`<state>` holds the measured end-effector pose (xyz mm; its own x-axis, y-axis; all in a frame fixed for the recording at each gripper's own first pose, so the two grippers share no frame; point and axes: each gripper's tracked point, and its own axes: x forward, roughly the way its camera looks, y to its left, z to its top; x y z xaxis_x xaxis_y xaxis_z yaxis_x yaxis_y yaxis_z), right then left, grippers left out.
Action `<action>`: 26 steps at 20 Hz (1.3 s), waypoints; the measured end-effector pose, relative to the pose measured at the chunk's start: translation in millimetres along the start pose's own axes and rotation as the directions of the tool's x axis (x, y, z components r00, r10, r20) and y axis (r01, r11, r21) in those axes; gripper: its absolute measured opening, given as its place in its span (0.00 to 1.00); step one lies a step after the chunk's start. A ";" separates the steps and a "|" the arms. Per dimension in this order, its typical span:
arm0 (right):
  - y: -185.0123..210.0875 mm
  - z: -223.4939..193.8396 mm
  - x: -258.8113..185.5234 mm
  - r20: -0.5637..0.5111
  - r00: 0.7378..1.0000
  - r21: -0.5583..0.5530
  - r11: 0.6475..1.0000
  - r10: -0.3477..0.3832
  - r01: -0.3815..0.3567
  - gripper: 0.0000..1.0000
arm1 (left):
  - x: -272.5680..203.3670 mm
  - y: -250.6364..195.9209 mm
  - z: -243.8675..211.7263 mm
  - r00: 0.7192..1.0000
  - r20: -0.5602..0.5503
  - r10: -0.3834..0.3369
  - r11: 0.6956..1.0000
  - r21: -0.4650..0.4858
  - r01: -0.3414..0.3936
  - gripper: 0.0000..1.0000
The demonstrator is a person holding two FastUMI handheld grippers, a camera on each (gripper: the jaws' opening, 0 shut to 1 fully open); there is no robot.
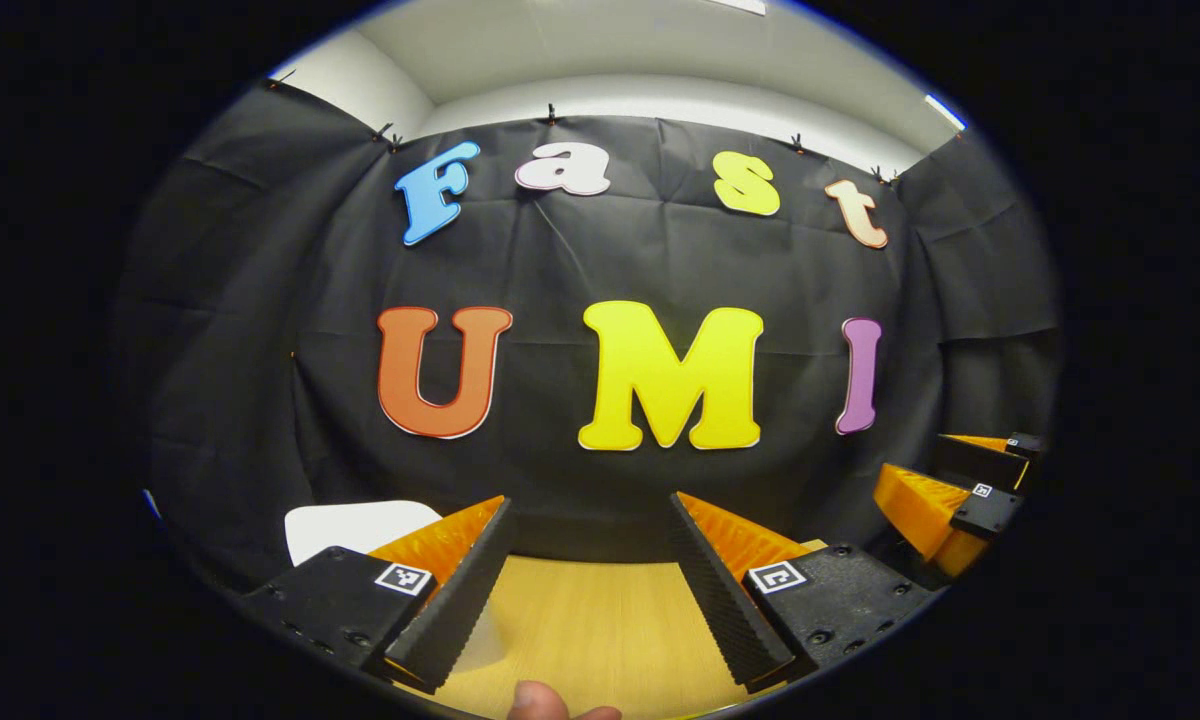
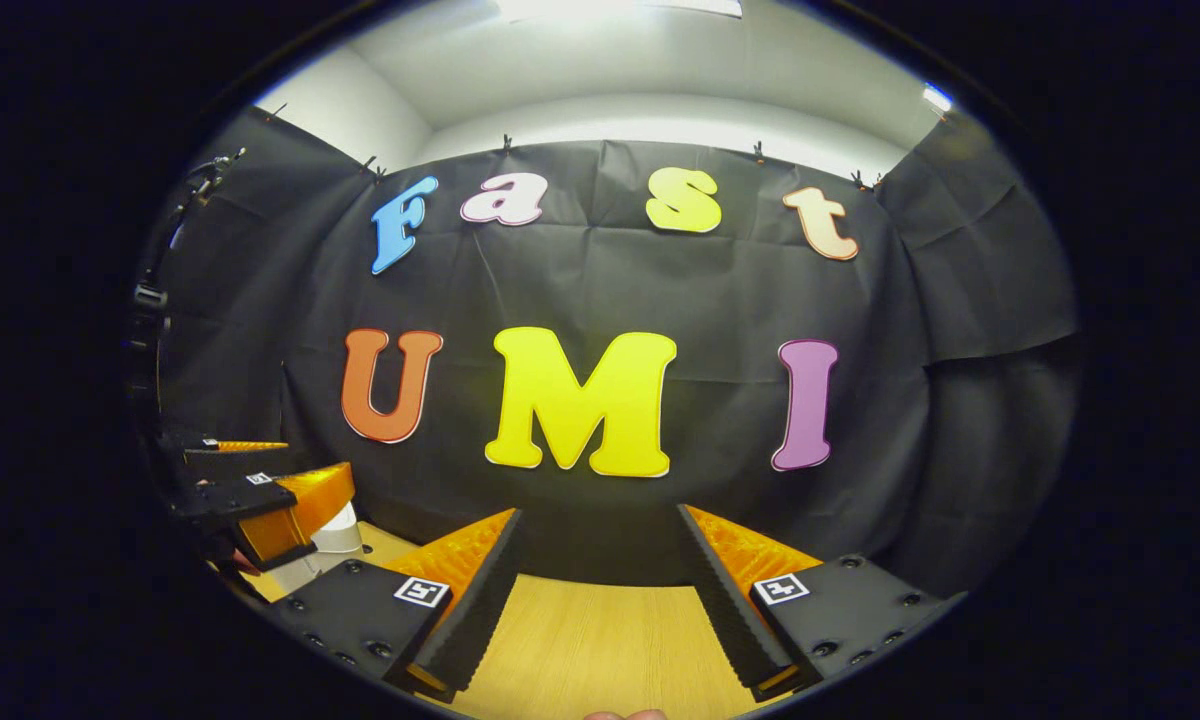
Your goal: Press the lid of the desktop garbage bin to open it, pick up the crumpled paper on the desktop and throw it into the bin, then pick up the pop can on the desktop and drop it into the bin, and finally close the garbage bin lid.
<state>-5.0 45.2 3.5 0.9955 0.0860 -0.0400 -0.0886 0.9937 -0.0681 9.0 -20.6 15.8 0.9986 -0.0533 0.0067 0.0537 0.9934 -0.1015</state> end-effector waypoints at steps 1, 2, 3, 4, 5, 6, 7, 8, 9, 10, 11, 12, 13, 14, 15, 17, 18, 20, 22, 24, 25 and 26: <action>-0.5 -0.6 -1.0 0.000 1.000 0.003 1.000 -0.010 0.010 0.94 | -2.4 -1.7 -0.8 1.000 -0.001 -0.005 1.000 0.004 0.005 0.99; -1.1 -0.9 -1.2 0.000 1.000 0.011 1.000 -0.014 0.014 0.93 | -1.6 -2.2 0.1 1.000 -0.003 -0.013 1.000 0.004 0.013 0.99; 0.8 -0.5 -3.1 0.005 1.000 0.022 1.000 -0.017 0.017 0.94 | -2.7 -3.2 -1.8 1.000 -0.012 -0.026 1.000 0.000 0.026 0.99; 1.5 -2.1 -2.8 0.005 1.000 0.023 1.000 -0.016 0.015 0.94 | -4.0 -5.0 -1.4 0.999 -0.016 -0.033 0.999 0.001 0.033 0.99; 2.8 -3.5 -3.8 0.003 1.000 0.022 1.000 -0.012 0.012 0.94 | -4.7 -5.2 -1.7 0.999 -0.020 -0.036 0.999 0.003 0.037 0.99; 5.1 -5.1 -4.4 -0.001 1.000 0.023 1.000 -0.006 0.006 0.93 | -5.7 -5.9 -3.5 0.999 -0.027 -0.041 0.999 0.006 0.041 0.99; 6.7 -6.3 -5.4 -0.004 1.000 0.024 1.000 -0.003 0.003 0.94 | -6.6 -5.5 -4.6 0.999 -0.031 -0.041 0.999 0.007 0.041 0.99; 7.2 -6.4 -2.8 -0.006 1.000 0.025 1.000 -0.002 0.002 0.94 | -6.9 -5.8 -6.1 0.999 -0.035 -0.041 0.999 0.005 0.042 0.99; 9.2 -5.2 -3.5 -0.006 1.000 0.026 1.000 0.003 -0.002 0.94 | -7.5 -5.8 -7.2 0.998 -0.039 -0.040 0.999 0.002 0.040 0.99; 11.8 -4.8 -2.2 -0.006 1.000 0.026 1.000 0.009 -0.009 0.94 | -7.4 -6.3 -7.7 0.998 -0.042 -0.040 0.999 -0.001 0.040 0.99; 13.8 -4.3 -2.9 -0.006 1.000 0.024 1.000 0.013 -0.013 0.94 | -7.9 -6.6 -7.2 0.998 -0.044 -0.041 0.999 -0.002 0.041 0.99; 15.8 -3.8 -2.7 -0.005 1.000 0.021 1.000 0.020 -0.019 0.94 | -8.7 -7.0 -6.3 0.998 -0.041 -0.043 0.999 -0.001 0.043 0.99; 18.3 -2.9 -2.6 -0.005 1.000 0.019 1.000 0.026 -0.025 0.94 | -9.2 -7.1 -5.2 0.998 -0.041 -0.044 0.999 0.001 0.044 0.99; 20.6 -3.7 -1.3 -0.003 1.000 0.017 0.999 0.031 -0.031 0.94 | -9.3 -7.0 -5.4 0.998 -0.035 -0.042 0.999 0.001 0.042 0.99; 22.1 -2.9 -1.7 -0.001 0.999 0.014 0.999 0.035 -0.035 0.94 | -8.6 -7.7 -5.6 0.999 -0.032 -0.043 0.999 0.002 0.043 0.99; 24.5 -2.2 -1.3 0.001 0.999 0.012 0.999 0.042 -0.042 0.94 | -8.5 -7.7 -6.9 0.999 -0.030 -0.045 0.999 0.003 0.046 0.99; 24.1 -3.6 -0.9 -0.001 0.999 0.010 0.999 0.042 -0.042 0.94 | -9.0 -8.1 -7.3 0.998 -0.031 -0.049 0.999 0.003 0.049 0.99; 22.4 -4.5 -0.7 -0.005 0.999 0.014 0.999 0.041 -0.041 0.94 | -9.1 -8.7 -9.7 0.998 -0.037 -0.058 0.998 0.002 0.058 0.99; 20.0 -3.5 -0.7 -0.004 0.999 0.010 0.999 0.040 -0.040 0.94 | -10.0 -10.1 -8.1 0.997 -0.037 -0.070 0.998 0.001 0.070 0.99; 19.5 -1.6 -1.8 0.000 0.999 0.004 0.999 0.040 -0.040 0.94 | -10.8 -11.1 -8.5 0.996 -0.037 -0.084 0.996 0.006 0.084 0.99; 19.1 -1.7 -1.3 -0.002 0.999 0.004 0.999 0.040 -0.040 0.94 | -11.3 -11.0 -7.9 0.996 -0.035 -0.087 0.996 0.008 0.087 0.99; 19.7 -2.0 -0.7 -0.004 0.999 0.004 0.999 0.041 -0.041 0.94 | -11.1 -11.5 -9.5 0.995 -0.038 -0.093 0.996 0.011 0.093 0.99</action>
<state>-7.5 64.5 0.2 0.9908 0.1266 -0.0469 -0.1294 0.9896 -0.0629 -2.7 -32.4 7.4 0.9886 -0.1489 -0.0219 0.1464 0.9851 -0.0899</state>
